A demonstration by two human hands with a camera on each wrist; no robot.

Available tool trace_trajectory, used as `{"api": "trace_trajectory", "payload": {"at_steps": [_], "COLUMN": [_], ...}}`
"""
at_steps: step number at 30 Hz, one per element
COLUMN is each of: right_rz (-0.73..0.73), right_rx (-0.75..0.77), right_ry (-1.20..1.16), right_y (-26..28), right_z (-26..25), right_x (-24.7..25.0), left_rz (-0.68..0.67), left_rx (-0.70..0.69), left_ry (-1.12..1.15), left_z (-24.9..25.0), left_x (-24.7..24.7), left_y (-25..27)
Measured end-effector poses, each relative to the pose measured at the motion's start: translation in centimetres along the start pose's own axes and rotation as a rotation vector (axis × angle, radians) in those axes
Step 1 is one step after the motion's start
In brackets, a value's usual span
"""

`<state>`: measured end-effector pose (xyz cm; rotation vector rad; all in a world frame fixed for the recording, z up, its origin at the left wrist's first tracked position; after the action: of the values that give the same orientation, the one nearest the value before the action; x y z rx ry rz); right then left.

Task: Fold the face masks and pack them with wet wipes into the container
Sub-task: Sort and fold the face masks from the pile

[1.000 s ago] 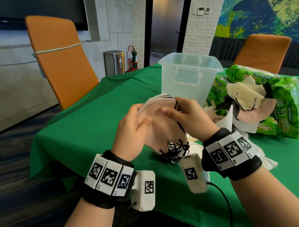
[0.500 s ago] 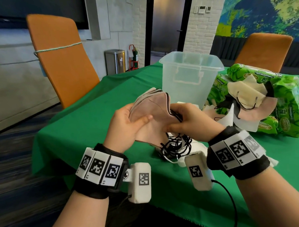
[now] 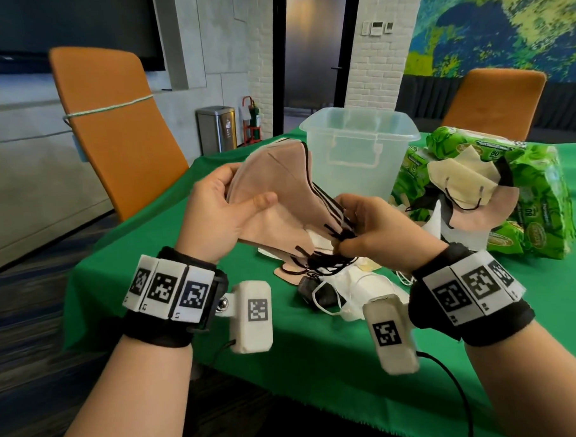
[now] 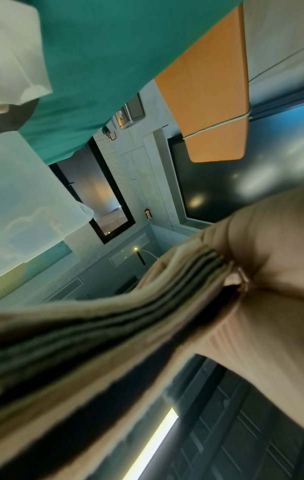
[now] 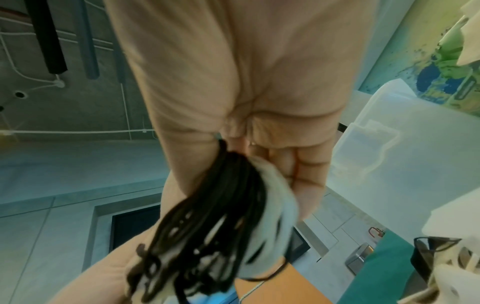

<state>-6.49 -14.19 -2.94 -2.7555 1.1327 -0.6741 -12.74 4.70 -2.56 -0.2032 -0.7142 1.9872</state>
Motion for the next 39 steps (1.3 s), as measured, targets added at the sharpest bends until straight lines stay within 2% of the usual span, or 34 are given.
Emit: {"api": "trace_trajectory", "payload": {"at_steps": [3,7,11,14,17,20,24,26,28,33,35,39], "right_rz": [-0.001,0.052,0.071,0.068,0.137,0.2,0.347,0.438,0.496,0.542,0.558,0.568], "right_rx": [-0.021,-0.016,-0.045,0.006,0.023,0.027,0.03,0.024,0.005,-0.029,-0.035,-0.081], "right_ry": [-0.082,-0.013,0.013,-0.055,-0.171,-0.335,-0.459,-0.515,-0.582,-0.636,-0.606,-0.56], "right_y": [0.2,0.0,0.0,-0.1,-1.3,-2.6,-5.2,-6.7,-8.4,-11.9,-12.8,-13.5], "right_z": [0.1,-0.4,-0.5,-0.8,-0.1,0.8,1.9,2.7,3.5,3.9,3.3,1.3], "right_x": [0.2,0.9,2.1,2.8,3.9,5.3,7.9,9.4,10.8,13.0,13.9,15.9], "left_rz": [-0.018,-0.082,-0.247,-0.39,-0.501,-0.472,-0.229,-0.194,-0.217,-0.358,-0.427,-0.467], "left_rx": [-0.001,-0.037,-0.069,-0.088,-0.101,-0.079,0.0,0.034,0.016,-0.167,-0.122,0.09], "left_ry": [0.016,-0.008,-0.077,-0.126,-0.122,-0.087,0.142,0.246,0.26,0.193,0.207,0.186], "left_z": [0.1,1.0,1.9,2.7,3.3,2.9,0.9,-0.3,-1.3,-1.6,-1.4,-0.7], "left_x": [0.3,-1.2,-3.4,-4.9,-6.5,-7.7,-8.9,-10.2,-11.5,-14.6,-15.7,-16.8], "left_y": [-0.9,-1.8,-2.9,-3.9,-5.1,-7.2,-10.1,-10.9,-11.4,-13.9,-15.3,-18.9]}}
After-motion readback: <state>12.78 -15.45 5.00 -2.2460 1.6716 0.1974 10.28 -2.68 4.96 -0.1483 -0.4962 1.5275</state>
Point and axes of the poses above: each hand's wrist, its own y-axis away from the middle knuckle, its own x-axis out of the back of the hand, z = x × y, the point moved 4 cm from there along -y, towards the middle knuckle, and after that the axes turned 7 degrees about -y, right-handed, at the moved point
